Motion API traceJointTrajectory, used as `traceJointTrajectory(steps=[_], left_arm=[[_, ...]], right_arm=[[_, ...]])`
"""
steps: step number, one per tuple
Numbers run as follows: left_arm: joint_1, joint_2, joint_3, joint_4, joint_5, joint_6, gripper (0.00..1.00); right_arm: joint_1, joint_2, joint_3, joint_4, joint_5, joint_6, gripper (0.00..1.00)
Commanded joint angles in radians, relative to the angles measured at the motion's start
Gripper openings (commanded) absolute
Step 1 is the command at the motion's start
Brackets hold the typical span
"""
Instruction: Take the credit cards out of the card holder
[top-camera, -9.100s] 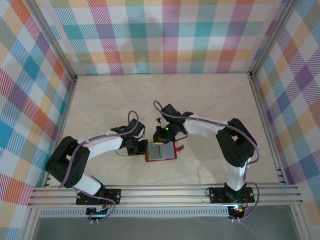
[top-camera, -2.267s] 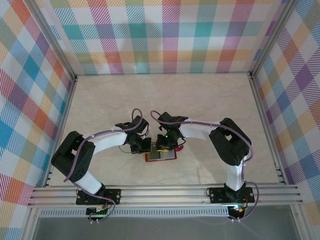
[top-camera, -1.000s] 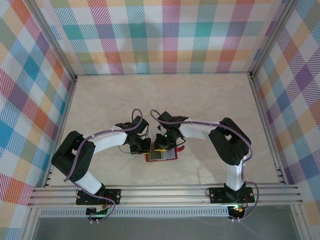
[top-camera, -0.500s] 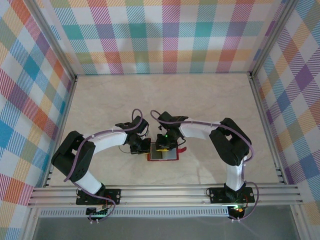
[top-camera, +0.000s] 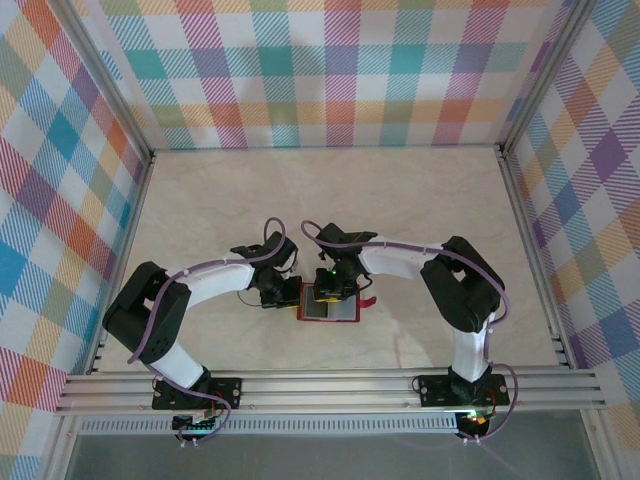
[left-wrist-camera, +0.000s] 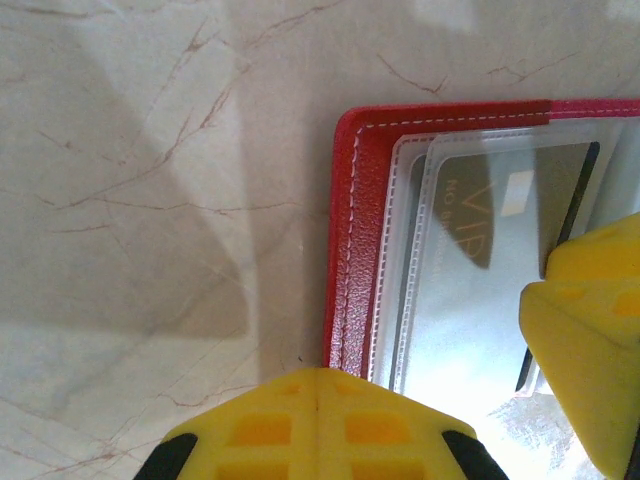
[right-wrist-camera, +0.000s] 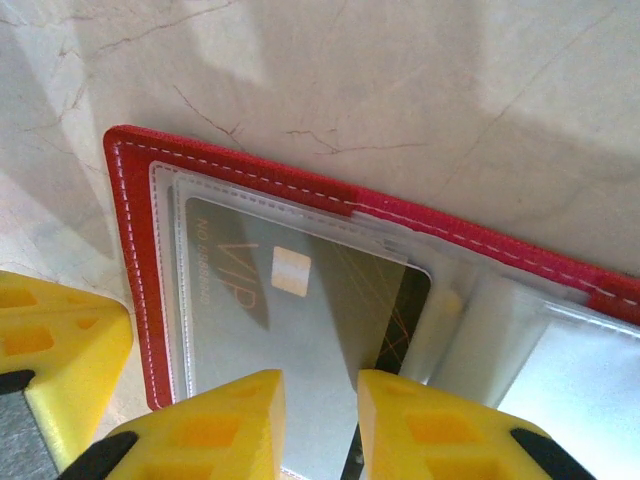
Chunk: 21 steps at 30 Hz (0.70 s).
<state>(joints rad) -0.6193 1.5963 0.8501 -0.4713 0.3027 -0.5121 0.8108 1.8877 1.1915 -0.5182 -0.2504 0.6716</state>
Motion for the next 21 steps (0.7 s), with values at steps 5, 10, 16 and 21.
traceJointTrajectory(steps=[5,10,16,21], left_arm=[[-0.007,-0.007,0.017,0.053,0.085,-0.025,0.03],[-0.007,0.017,0.007,0.065,0.081,-0.030,0.03],[-0.007,0.056,0.000,0.039,0.041,-0.022,0.02],[-0.007,0.063,0.000,0.014,0.011,-0.009,0.02]], right_arm=[[-0.005,-0.019,0.012,-0.023,0.005,-0.009,0.28],[-0.005,-0.023,0.011,-0.025,0.004,-0.007,0.29],[-0.006,-0.039,0.002,-0.025,0.005,-0.003,0.35],[-0.005,-0.030,0.002,-0.039,0.023,-0.004,0.37]])
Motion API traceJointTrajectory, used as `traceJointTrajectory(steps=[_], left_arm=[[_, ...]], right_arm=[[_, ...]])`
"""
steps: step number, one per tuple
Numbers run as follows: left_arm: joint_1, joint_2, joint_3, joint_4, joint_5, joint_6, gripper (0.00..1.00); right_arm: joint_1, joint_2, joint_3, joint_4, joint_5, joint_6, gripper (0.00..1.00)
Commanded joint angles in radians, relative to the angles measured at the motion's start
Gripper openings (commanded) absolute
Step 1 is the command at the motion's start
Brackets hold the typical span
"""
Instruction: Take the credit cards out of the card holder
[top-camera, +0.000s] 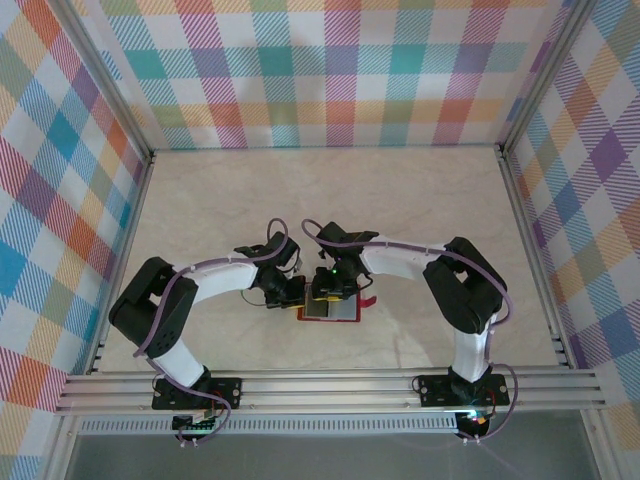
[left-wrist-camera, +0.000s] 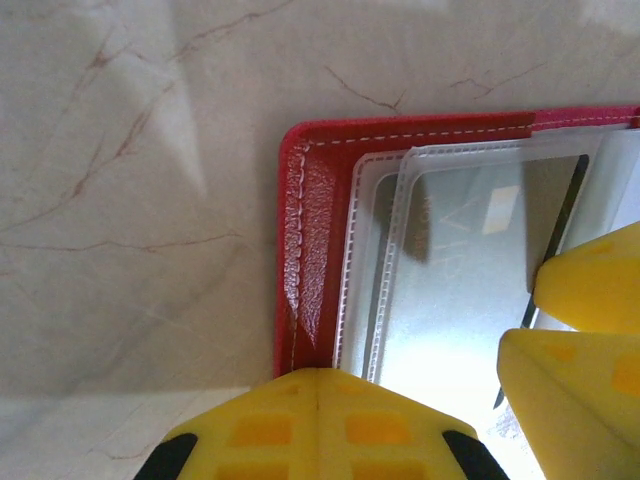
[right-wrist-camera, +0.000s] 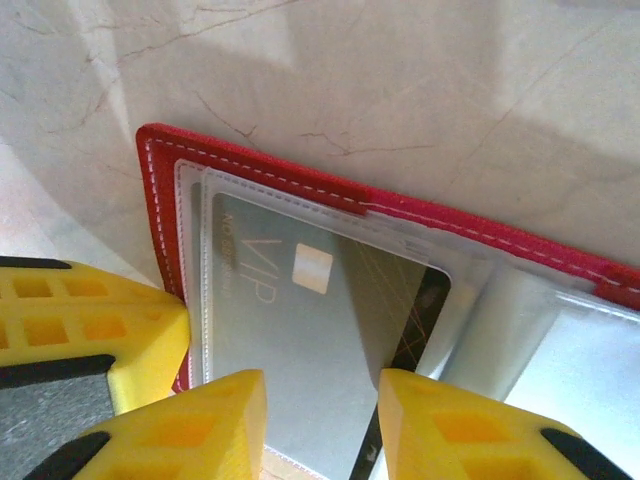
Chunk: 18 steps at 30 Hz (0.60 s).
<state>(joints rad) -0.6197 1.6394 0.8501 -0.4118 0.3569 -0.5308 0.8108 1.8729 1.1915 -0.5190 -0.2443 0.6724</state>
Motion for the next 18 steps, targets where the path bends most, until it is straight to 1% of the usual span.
traceJointTrajectory(steps=[1,11,18], left_arm=[[-0.006,0.022,0.000,-0.048,-0.047,0.011,0.02],[-0.006,0.028,-0.002,-0.063,-0.055,0.017,0.01],[-0.008,0.003,0.039,-0.084,-0.052,0.017,0.02]], right_arm=[[-0.006,-0.014,0.002,-0.036,0.021,-0.007,0.37],[-0.006,-0.009,0.009,-0.061,0.058,-0.019,0.38],[-0.013,-0.071,-0.005,-0.032,0.027,-0.008,0.38]])
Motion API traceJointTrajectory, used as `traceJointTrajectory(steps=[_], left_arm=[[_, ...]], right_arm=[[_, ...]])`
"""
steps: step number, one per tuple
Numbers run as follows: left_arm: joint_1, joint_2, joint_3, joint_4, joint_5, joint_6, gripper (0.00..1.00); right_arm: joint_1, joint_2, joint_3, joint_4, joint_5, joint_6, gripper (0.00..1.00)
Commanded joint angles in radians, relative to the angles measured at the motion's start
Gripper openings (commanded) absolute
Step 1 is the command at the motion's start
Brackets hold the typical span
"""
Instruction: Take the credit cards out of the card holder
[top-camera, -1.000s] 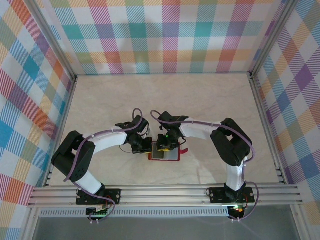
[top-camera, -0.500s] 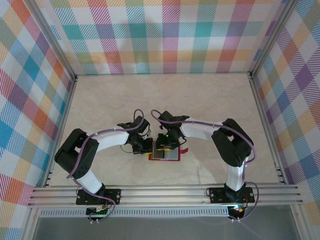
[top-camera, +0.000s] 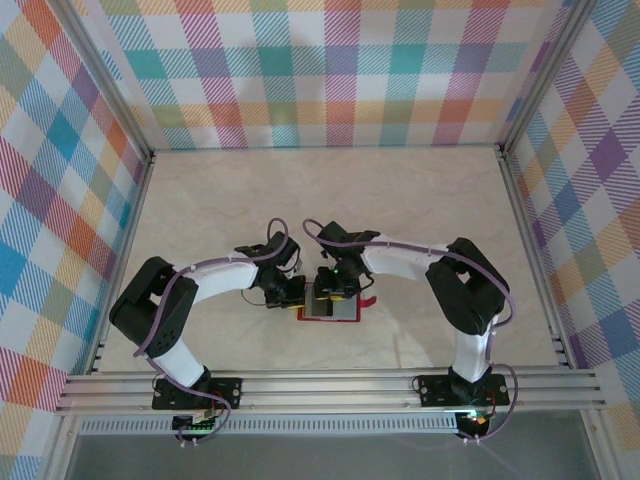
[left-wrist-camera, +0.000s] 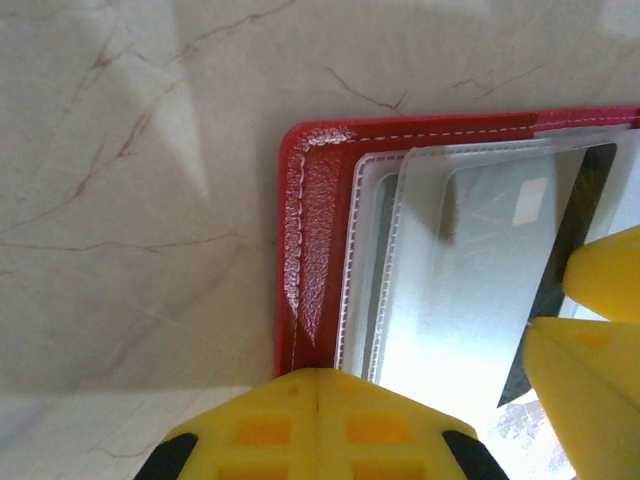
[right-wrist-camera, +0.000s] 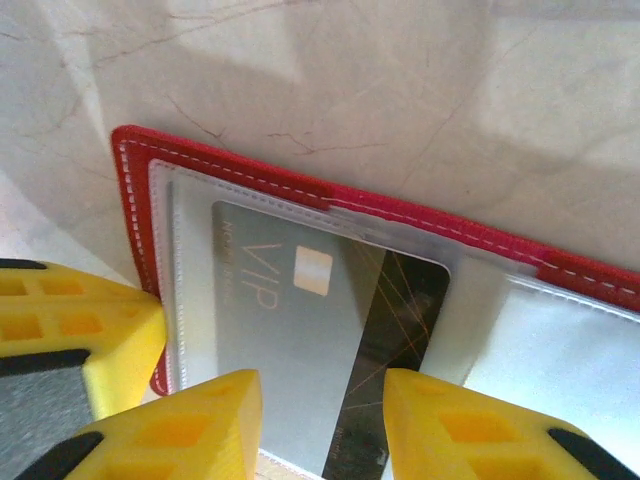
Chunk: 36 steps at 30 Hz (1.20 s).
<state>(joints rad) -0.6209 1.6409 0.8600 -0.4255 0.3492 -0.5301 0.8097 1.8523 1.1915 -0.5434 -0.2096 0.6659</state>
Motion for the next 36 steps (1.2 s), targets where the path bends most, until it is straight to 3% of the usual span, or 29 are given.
traceJointTrajectory(steps=[1,9,17,36], left_arm=[[-0.007,-0.004,0.040,-0.077,-0.045,0.016,0.02],[-0.032,-0.035,0.111,-0.111,-0.045,0.012,0.01],[-0.068,0.032,0.138,-0.059,0.006,-0.011,0.01],[-0.068,0.106,0.084,-0.097,-0.084,0.018,0.00]], right_arm=[[-0.016,-0.058,-0.013,0.002,-0.019,0.005,0.38],[-0.045,-0.074,-0.077,0.073,-0.082,0.035,0.38],[-0.063,-0.047,-0.110,0.128,-0.134,0.049,0.37],[-0.070,-0.016,-0.142,0.141,-0.116,0.045,0.34]])
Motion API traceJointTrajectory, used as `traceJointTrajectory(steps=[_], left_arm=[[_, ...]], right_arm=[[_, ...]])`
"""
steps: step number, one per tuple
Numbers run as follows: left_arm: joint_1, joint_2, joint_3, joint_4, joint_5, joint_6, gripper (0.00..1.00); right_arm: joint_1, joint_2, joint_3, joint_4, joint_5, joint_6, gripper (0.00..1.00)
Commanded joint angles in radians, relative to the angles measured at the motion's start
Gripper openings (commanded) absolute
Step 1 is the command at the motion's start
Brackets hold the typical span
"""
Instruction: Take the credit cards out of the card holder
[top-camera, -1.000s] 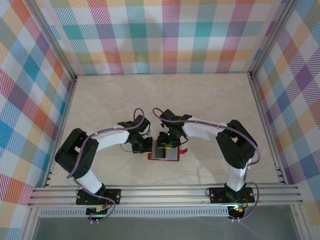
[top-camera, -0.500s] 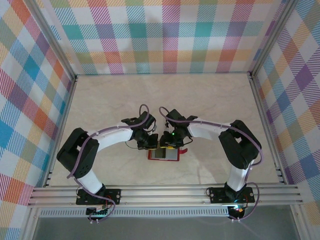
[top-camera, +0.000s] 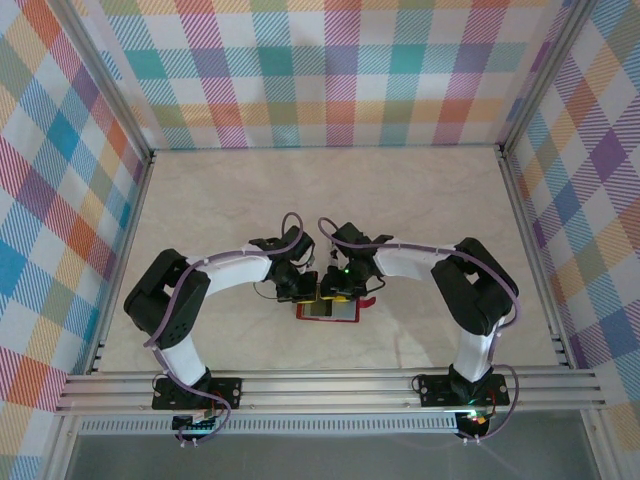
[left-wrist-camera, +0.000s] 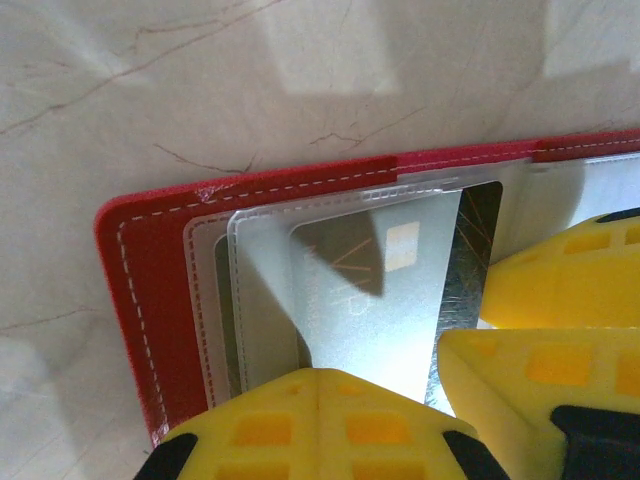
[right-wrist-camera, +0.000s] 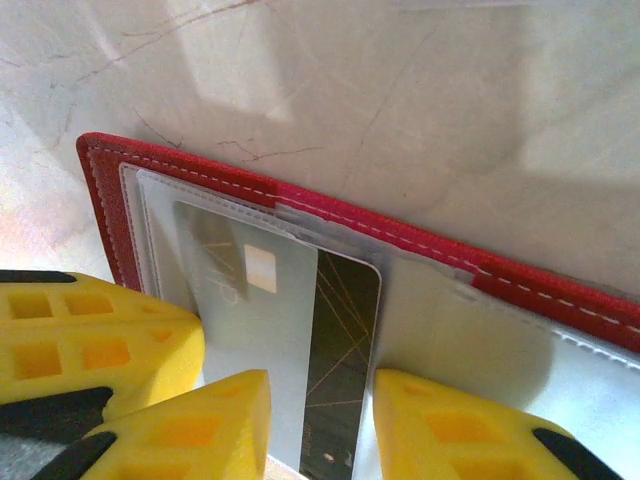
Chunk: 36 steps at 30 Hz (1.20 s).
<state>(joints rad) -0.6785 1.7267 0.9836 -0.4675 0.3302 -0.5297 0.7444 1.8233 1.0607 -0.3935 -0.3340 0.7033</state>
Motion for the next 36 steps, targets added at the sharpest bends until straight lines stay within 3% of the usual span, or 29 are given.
traceJointTrajectory(steps=[1,22,30,36], left_arm=[[-0.010,0.022,-0.040,-0.054,-0.065,0.018,0.00],[-0.010,-0.004,-0.044,-0.047,-0.054,0.007,0.00],[-0.010,-0.015,-0.040,-0.054,-0.057,0.007,0.00],[-0.009,-0.019,-0.039,-0.074,-0.087,0.008,0.00]], right_arm=[[-0.005,0.014,-0.011,-0.010,0.010,0.008,0.34],[-0.081,-0.097,-0.287,0.588,-0.296,0.216,0.15],[-0.086,-0.096,-0.288,0.571,-0.295,0.198,0.08],[-0.098,-0.135,-0.255,0.350,-0.194,0.116,0.05]])
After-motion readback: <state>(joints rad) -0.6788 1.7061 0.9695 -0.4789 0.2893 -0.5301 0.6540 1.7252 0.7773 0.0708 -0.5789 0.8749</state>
